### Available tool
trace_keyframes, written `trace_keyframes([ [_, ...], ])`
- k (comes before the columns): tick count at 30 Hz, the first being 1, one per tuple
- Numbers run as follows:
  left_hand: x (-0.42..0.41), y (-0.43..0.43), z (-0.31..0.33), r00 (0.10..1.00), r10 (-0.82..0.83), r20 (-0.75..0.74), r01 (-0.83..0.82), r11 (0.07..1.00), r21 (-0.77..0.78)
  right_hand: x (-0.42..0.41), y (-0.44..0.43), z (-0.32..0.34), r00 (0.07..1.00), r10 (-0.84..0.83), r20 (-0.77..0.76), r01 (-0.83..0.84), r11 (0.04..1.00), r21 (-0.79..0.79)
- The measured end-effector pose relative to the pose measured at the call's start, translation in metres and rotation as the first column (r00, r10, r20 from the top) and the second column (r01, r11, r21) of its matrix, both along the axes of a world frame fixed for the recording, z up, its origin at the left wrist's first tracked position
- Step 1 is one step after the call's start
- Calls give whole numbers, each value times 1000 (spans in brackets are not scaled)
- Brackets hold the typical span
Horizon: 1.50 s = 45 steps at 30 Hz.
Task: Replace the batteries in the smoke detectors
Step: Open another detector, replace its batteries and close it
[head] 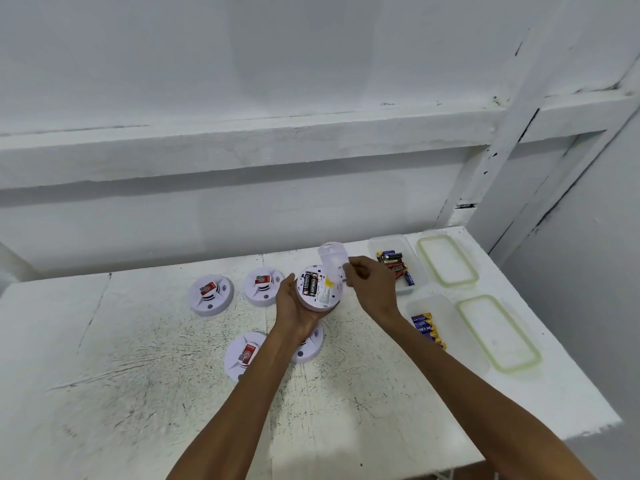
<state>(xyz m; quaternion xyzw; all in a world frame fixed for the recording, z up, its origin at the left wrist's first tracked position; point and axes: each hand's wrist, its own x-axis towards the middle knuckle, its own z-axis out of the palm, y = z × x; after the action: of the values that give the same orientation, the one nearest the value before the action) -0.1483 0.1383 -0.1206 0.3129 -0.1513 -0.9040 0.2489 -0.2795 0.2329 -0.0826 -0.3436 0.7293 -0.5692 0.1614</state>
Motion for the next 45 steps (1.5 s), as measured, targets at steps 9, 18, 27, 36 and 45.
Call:
trace_keyframes([
  [9,-2,5,11,998,-37,-48,33,997,-68,17,-2,-27,496,174,-850,-58,984,168],
  [18,1,6,8,994,-77,-72,69,992,-110,22,1,-21,661,136,-738,-34,988,152],
  [27,0,1,-9,1000,-8,-28,3,985,-173,8,2,-17,902,271,-337,-212,957,200],
  [36,1,3,-4,998,-64,7,64,975,-211,0,4,-16,863,372,-342,-317,926,206],
  [45,1,3,-7,995,-101,-7,98,974,-204,-11,3,-8,725,450,-522,-277,884,377],
])
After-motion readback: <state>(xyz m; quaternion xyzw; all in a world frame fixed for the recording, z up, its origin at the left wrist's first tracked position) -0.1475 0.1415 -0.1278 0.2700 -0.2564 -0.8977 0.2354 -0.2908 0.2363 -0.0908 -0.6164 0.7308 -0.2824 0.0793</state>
